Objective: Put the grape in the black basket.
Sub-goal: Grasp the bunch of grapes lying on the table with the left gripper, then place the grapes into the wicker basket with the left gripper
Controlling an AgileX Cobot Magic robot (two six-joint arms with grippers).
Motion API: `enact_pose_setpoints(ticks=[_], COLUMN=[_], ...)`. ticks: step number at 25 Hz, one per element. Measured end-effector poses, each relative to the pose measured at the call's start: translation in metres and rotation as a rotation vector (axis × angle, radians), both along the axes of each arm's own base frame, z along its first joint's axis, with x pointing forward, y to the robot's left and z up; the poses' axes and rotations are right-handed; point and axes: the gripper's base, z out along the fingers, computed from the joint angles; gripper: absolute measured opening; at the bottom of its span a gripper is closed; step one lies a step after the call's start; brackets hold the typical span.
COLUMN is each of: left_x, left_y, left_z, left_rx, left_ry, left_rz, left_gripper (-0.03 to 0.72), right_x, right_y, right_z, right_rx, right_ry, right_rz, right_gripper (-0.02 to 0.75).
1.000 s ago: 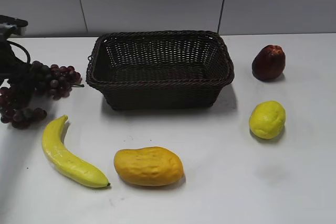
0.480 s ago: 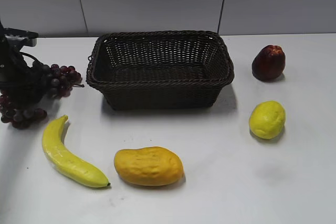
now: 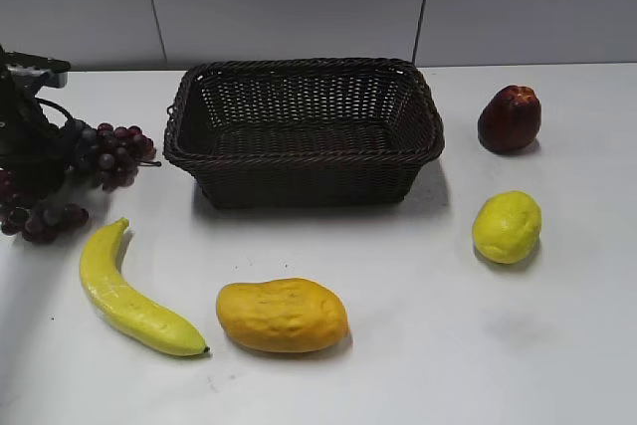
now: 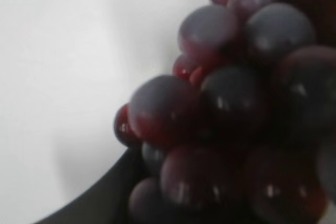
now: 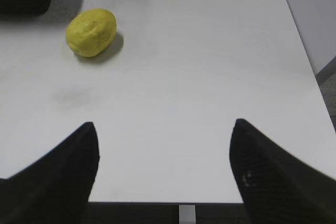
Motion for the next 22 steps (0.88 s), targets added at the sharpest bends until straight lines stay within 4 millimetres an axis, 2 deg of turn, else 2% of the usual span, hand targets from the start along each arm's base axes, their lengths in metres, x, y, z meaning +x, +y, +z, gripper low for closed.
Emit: enact_pose_setpoints(ticks=[4, 15, 18, 22], left_x=[-0.001, -0.012, -0.014, -0.015], left_y=[0.0, -0.005, -0.014, -0.039], left_z=[0.03, 0.142, 0.173, 0.203], left_rx=[0.0, -0.049, -0.059, -0.079], left_ry=[-0.069, -0.379, -0.467, -0.556], left_rz=[-0.001, 0.012, -0.013, -0.076], left_gripper=[0.241, 0.237, 0.237, 0.235], right_x=[0.0, 0.0, 0.0, 0.0], right_y=[0.0, 0.0, 0.0, 0.0], right_z=[0.0, 0.0, 0.0, 0.0], right_rx=[0.0, 0.0, 0.0, 0.0], right_ry=[0.0, 0.0, 0.0, 0.0], right_rz=[0.0, 0.0, 0.0, 0.0], right_gripper=[0.588, 0.588, 0.588, 0.588])
